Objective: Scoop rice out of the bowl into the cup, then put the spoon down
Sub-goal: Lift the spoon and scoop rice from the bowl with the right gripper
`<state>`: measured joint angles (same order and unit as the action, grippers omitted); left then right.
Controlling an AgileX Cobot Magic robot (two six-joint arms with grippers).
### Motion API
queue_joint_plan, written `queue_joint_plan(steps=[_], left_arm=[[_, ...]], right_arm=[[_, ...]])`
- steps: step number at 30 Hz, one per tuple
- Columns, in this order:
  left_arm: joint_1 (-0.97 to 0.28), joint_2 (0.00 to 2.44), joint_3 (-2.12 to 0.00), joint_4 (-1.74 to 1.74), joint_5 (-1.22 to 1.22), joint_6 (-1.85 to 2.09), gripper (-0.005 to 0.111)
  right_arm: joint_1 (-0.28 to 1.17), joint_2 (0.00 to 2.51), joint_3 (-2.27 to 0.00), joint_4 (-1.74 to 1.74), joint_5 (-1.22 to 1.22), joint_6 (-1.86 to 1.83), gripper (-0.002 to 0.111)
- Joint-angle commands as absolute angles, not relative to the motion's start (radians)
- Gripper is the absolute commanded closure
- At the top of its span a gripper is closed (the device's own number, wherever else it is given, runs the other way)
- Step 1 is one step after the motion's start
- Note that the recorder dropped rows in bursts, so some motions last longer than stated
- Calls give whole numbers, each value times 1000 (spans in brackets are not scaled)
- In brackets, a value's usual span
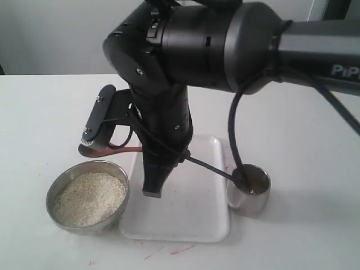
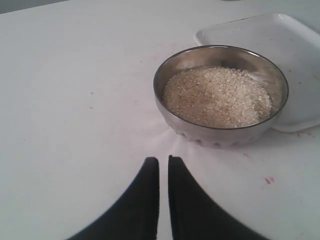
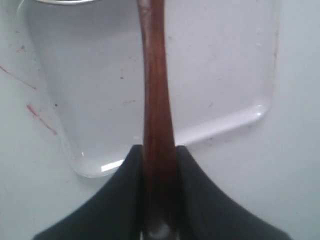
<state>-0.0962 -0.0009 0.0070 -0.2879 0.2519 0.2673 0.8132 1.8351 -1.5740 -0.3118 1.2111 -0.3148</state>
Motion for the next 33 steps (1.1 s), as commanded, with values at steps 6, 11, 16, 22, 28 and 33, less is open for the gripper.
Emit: queue_joint_plan(steps=[6,11,16,22,28,33], left_arm=[[-103,0,0,-299,255,266,92],[-103,0,0,-299,255,266,92],[-103,0,0,-299,255,266,92],[-103,0,0,-299,255,266,92],[-103,0,0,-299,255,266,92],[-103,0,0,-299,255,266,92]], right_arm=[[1079,1773,-1581,-629,1221,68,108],[1143,1821,-1577,-797,1221,65,108],[1146,1875,-1494,-958,1221,46,108],[1146,1948,-1313,-1161,1221,49,108],[1133,2032,-1291,-1364,1221,114,108],[1098,2063,-1291,-1403,1221,191,108]])
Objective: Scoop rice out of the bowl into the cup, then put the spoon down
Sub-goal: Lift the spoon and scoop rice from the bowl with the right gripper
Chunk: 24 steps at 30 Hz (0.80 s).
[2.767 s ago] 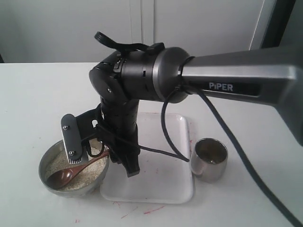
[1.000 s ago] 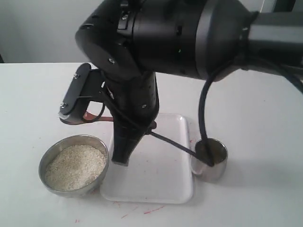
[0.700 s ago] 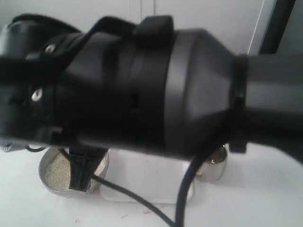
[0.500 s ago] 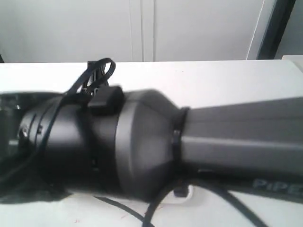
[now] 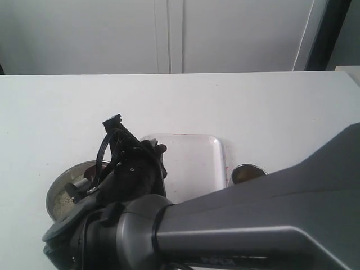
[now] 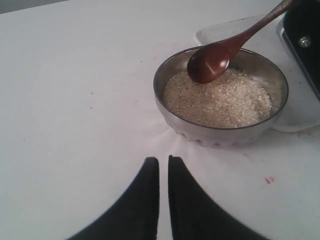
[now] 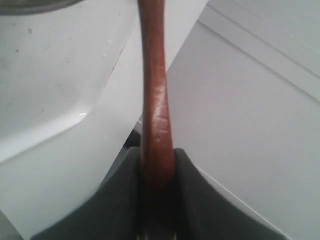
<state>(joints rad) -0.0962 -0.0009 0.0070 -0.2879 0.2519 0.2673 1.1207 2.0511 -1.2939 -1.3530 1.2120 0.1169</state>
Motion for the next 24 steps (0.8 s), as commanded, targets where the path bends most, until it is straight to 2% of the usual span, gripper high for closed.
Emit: queue_joint_plan(steps=[1,24], left_arm=[[-103,0,0,-299,255,266,92],[-103,0,0,-299,255,266,92]], right_arm=[[1093,2072,-1291,-1403,1221,196,108],[1095,2085,-1304,-1241,1221,61,108]])
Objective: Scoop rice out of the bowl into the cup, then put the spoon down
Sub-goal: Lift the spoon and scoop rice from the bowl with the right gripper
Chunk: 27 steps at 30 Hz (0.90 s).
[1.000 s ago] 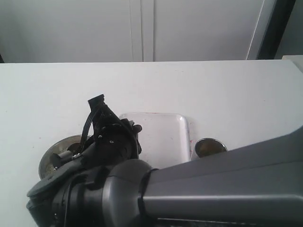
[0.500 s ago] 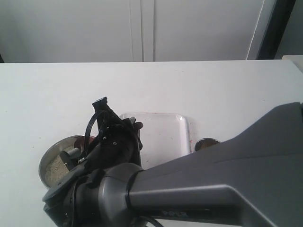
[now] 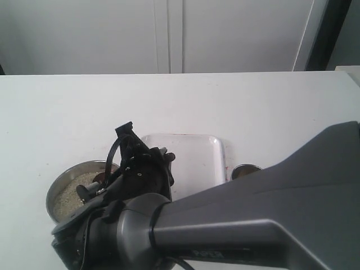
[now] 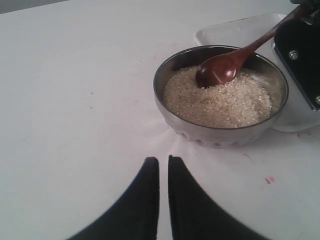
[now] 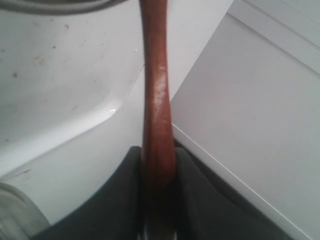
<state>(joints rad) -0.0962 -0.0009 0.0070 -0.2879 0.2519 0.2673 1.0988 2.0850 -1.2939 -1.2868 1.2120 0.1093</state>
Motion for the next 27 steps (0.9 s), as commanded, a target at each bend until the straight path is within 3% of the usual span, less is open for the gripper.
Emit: queue_joint_plan(steps=[1,27], left_arm=[[-103,0,0,-299,255,266,92],[-103,0,0,-299,255,266,92]], right_arm=[[1095,2085,-1306,-1236,1221,53,108],[1095,2003,-1399,-913,1174,-91,108]])
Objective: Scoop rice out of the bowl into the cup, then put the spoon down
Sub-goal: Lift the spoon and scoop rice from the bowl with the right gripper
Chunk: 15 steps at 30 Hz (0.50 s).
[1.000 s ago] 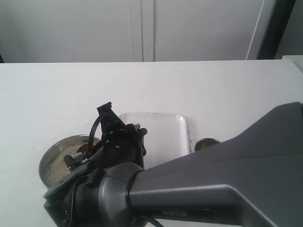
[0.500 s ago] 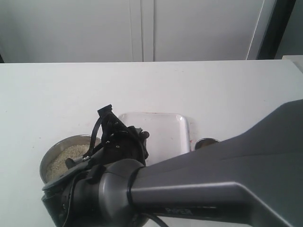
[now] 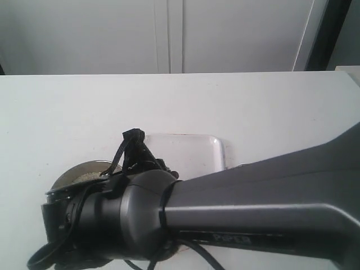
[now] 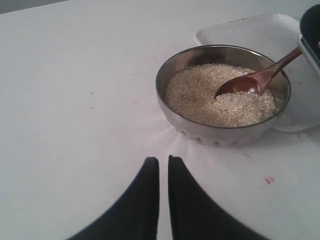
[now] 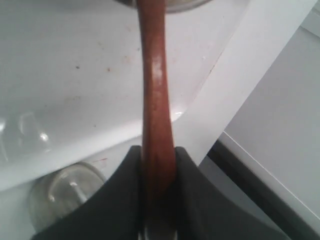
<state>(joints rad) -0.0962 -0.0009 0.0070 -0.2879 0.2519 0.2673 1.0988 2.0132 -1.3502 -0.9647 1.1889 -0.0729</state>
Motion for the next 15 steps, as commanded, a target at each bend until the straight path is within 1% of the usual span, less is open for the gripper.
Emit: queue_joint_plan(steps=[1,7,15], left_arm=[[-103,0,0,-299,255,266,92],[-103,0,0,-299,255,266,92],[-103,0,0,-299,255,266,92]], right_arm=[[1095,2003,-1416,-903,1174,-99,108],[1058,2003,-1508,-777,1196,-133,108],[936,1987,-1576,-465,1212,-165,108]])
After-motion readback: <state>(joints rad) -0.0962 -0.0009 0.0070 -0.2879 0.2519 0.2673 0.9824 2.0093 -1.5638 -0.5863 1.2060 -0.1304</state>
